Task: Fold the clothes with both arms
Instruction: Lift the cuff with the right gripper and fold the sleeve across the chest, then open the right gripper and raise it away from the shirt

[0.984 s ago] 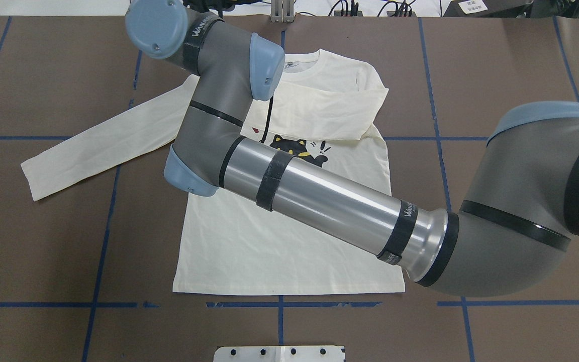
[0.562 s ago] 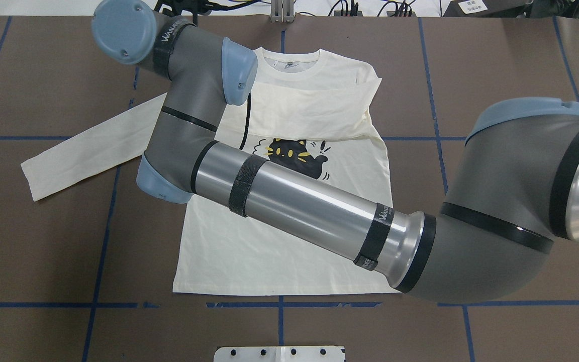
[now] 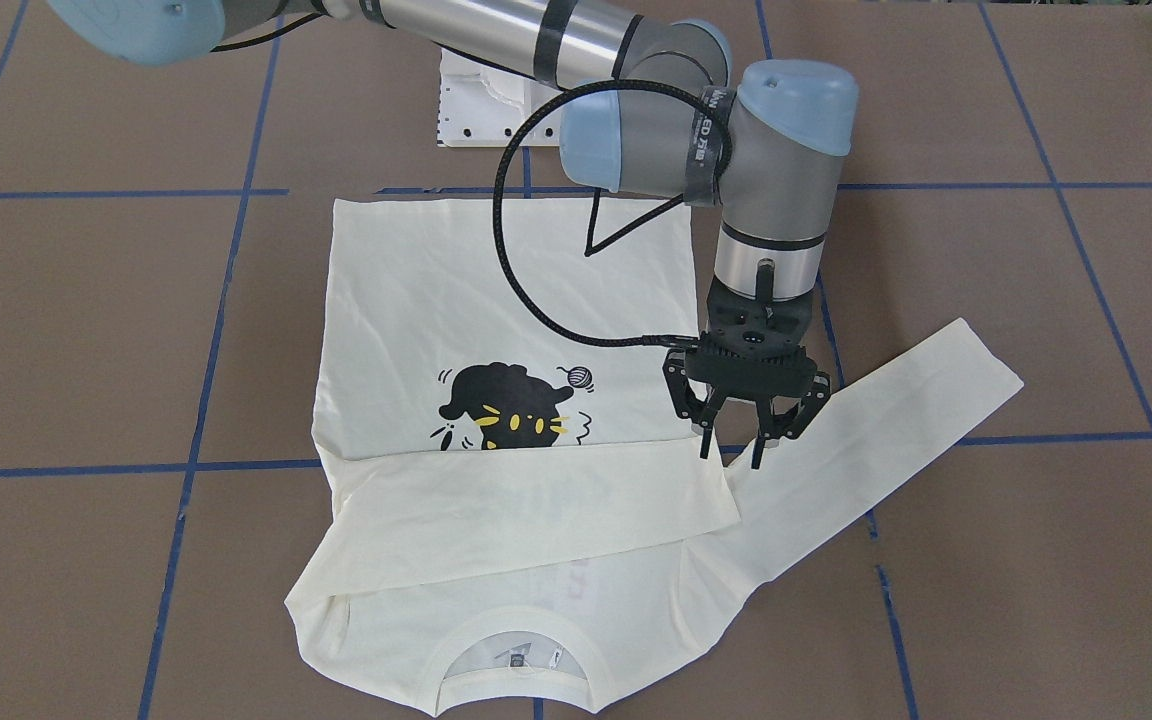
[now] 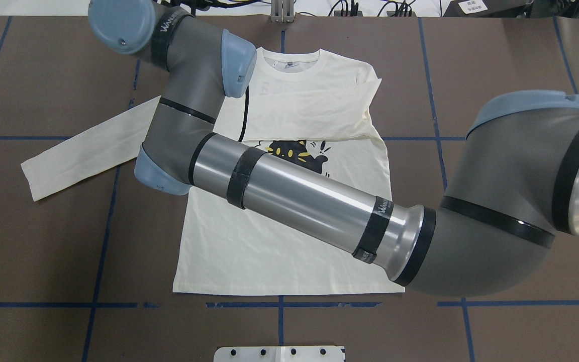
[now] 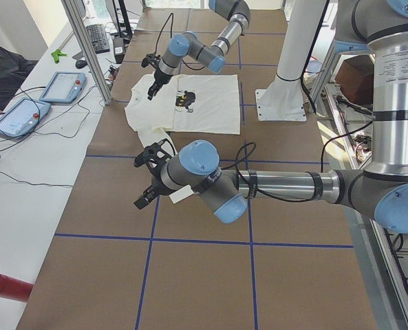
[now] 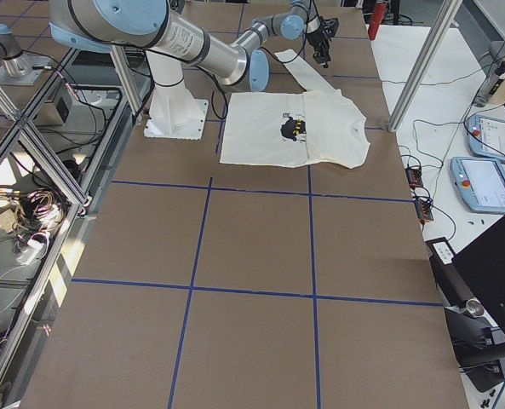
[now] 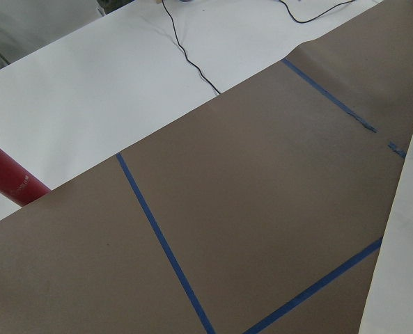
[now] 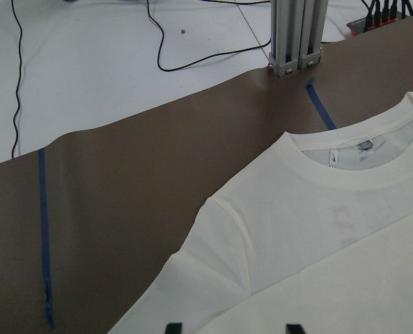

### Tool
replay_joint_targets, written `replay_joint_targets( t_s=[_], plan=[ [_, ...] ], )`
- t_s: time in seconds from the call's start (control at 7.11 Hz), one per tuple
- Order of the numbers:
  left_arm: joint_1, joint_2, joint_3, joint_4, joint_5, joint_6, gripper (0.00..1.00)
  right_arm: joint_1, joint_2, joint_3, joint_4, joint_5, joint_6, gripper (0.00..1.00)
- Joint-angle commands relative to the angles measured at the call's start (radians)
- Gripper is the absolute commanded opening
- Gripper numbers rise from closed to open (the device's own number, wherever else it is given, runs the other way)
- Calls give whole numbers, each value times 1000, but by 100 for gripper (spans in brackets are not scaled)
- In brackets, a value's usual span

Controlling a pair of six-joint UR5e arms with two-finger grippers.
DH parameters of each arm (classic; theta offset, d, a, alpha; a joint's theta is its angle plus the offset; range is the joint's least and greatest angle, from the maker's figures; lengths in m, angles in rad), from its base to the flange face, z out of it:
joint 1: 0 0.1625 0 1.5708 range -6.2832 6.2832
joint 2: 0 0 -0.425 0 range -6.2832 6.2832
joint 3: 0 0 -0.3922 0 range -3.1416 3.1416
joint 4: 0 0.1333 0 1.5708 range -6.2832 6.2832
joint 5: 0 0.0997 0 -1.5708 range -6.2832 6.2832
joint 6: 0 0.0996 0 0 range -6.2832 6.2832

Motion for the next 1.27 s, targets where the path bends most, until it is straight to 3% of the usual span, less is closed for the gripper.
replay_joint_targets(
  t_s=[0.0, 0.14, 0.28, 0.56, 0.7, 0.84, 1.12],
  plan=[
    [2, -7, 37, -63, 0, -6, 100, 123, -61, 120, -152, 210, -154, 100],
    [2, -7, 44, -102, -2, -63, 100, 179, -179, 267, -163, 279, -226, 100],
    [15, 2, 45, -155, -12, -76, 100, 238, -256, 352, -192, 361, -318, 100],
    [108, -4, 32, -162, -98, -145, 100, 311, -447, 534, -194, 414, -461, 100],
    [178, 4, 1, -163, -77, -256, 100, 355, -568, 641, -193, 457, -552, 100],
    [267, 24, -19, -163, 37, -300, 100, 413, -688, 737, -193, 514, -670, 100],
    [430, 51, -41, -166, 141, -378, 100, 522, -938, 907, -182, 624, -882, 100]
  ],
)
